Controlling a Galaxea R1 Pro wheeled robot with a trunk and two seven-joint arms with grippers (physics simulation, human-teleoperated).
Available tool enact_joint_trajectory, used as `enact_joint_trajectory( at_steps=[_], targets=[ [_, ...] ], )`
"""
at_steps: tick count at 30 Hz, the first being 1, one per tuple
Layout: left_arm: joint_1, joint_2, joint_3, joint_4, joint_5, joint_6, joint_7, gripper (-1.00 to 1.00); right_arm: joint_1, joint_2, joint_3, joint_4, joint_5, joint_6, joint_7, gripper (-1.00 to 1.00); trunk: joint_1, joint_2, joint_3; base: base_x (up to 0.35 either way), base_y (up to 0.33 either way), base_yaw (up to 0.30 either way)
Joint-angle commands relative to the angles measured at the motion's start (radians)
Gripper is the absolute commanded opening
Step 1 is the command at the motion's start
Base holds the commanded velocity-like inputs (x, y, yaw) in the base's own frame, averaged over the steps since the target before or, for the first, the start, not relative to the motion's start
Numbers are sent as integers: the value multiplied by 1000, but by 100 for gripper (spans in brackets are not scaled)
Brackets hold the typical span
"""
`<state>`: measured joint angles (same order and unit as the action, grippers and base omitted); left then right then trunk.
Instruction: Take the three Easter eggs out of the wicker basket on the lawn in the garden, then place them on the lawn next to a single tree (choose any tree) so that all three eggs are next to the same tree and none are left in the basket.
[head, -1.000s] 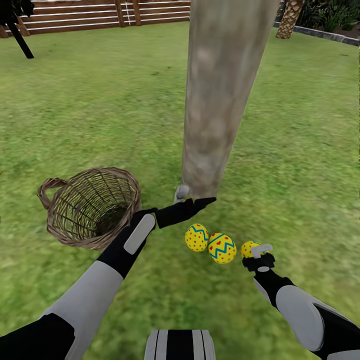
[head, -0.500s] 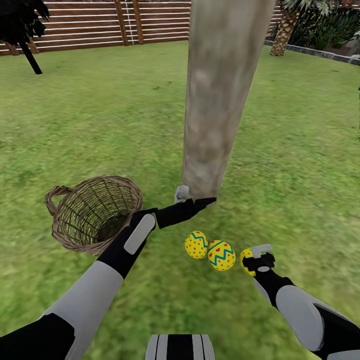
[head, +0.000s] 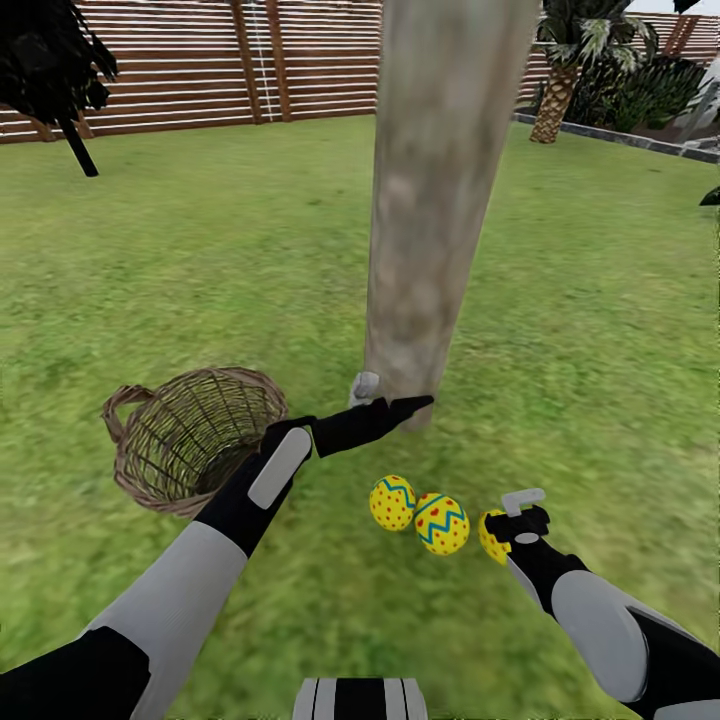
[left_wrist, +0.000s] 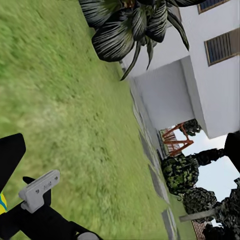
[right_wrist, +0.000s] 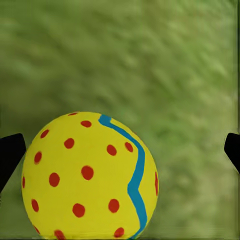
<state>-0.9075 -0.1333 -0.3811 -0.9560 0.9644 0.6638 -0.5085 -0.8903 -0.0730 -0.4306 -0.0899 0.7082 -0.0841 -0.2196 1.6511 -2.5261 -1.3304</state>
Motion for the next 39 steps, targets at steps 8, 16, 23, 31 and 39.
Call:
enact_joint_trajectory(
  at_steps=[8, 16, 23, 31, 39],
  targets=[
    [-2, -1, 1, 0, 5, 9, -1, 100, -1, 0, -9, 2, 8, -5, -3, 100, -4, 2, 30, -300, 0, 0],
    [-2, -2, 1, 0, 6, 10, 0, 100, -1, -1, -9, 2, 8, -5, -3, 100, -8, 4, 61, -336, 0, 0],
    [-2, -1, 1, 0, 6, 10, 1, 100, -1, 0, -9, 2, 8, -5, -3, 100, -11, 5, 88, -298, 0, 0],
    [5, 11, 8, 13, 8, -13, -1, 100, -1, 1, -8, 8, 8, -4, 4, 100, -13, 6, 104, -29, 0, 0],
    [8, 13, 8, 94, 68, -129, 0, 100, -1, -3, -11, 7, 8, -2, 9, 100, -13, 7, 112, 0, 0, 0]
  ],
)
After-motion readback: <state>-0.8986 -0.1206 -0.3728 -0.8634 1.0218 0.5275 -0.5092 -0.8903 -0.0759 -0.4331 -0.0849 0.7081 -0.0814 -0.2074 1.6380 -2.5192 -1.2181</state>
